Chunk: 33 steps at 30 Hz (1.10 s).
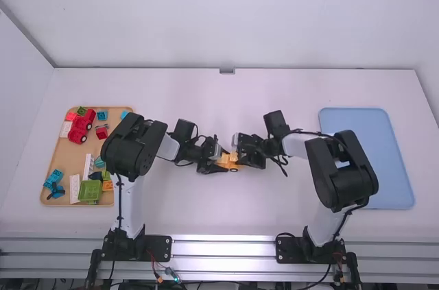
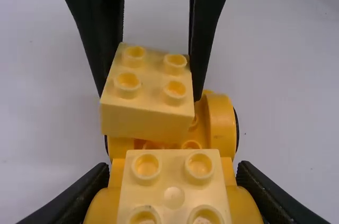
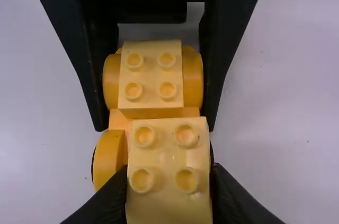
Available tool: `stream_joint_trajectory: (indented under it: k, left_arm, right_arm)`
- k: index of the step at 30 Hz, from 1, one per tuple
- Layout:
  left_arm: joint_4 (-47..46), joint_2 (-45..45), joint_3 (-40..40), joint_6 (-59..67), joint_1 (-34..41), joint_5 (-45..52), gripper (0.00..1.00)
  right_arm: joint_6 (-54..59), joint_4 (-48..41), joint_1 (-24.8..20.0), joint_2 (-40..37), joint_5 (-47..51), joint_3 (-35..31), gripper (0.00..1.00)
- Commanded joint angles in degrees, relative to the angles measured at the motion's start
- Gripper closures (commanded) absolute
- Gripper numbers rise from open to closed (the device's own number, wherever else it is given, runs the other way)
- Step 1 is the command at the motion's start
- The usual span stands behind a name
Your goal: Assemble lego blocks to make yellow taxi
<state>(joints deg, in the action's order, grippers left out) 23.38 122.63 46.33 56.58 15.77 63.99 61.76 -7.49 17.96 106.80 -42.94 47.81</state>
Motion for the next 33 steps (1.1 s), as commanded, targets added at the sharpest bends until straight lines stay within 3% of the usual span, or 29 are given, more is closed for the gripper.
stream_joint_trajectory:
  k: [1, 12, 16, 18, 21, 27, 33]
  left_arm:
    - [-0.2, 0.5, -0.3, -1.2, -0.3, -3.6, 0.62]
    - [-0.3, 0.5, -0.2, -1.3, -0.3, -3.6, 0.62]
    - [-0.4, 0.5, -0.3, -1.2, -0.3, -3.6, 0.61]
    - [-0.4, 0.5, -0.3, -1.3, -0.3, -3.6, 0.61]
    - [-0.4, 0.5, -0.3, -1.2, -0.3, -3.6, 0.61]
    - [-0.4, 0.5, -0.3, -1.3, -0.3, -3.6, 0.61]
    - [-0.4, 0.5, -0.3, -1.3, -0.3, -3.6, 0.61]
  right_arm:
    - [0.9, -1.5, 0.9, 1.1, -2.2, 1.0, 0.61]
    - [2.1, -2.3, 0.7, 1.1, -5.2, 1.0, 0.80]
    - [2.1, -2.2, 1.2, 1.1, -4.6, 1.0, 0.75]
    - [2.1, -2.2, 1.2, 1.1, -3.8, 1.0, 0.61]
    - [2.1, -1.9, 1.2, 1.1, -3.5, 1.0, 0.51]
    - [2.1, -2.0, 1.0, -0.1, -4.5, 1.0, 0.48]
    - [9.3, -6.1, -2.4, -5.1, -12.9, 1.0, 0.50]
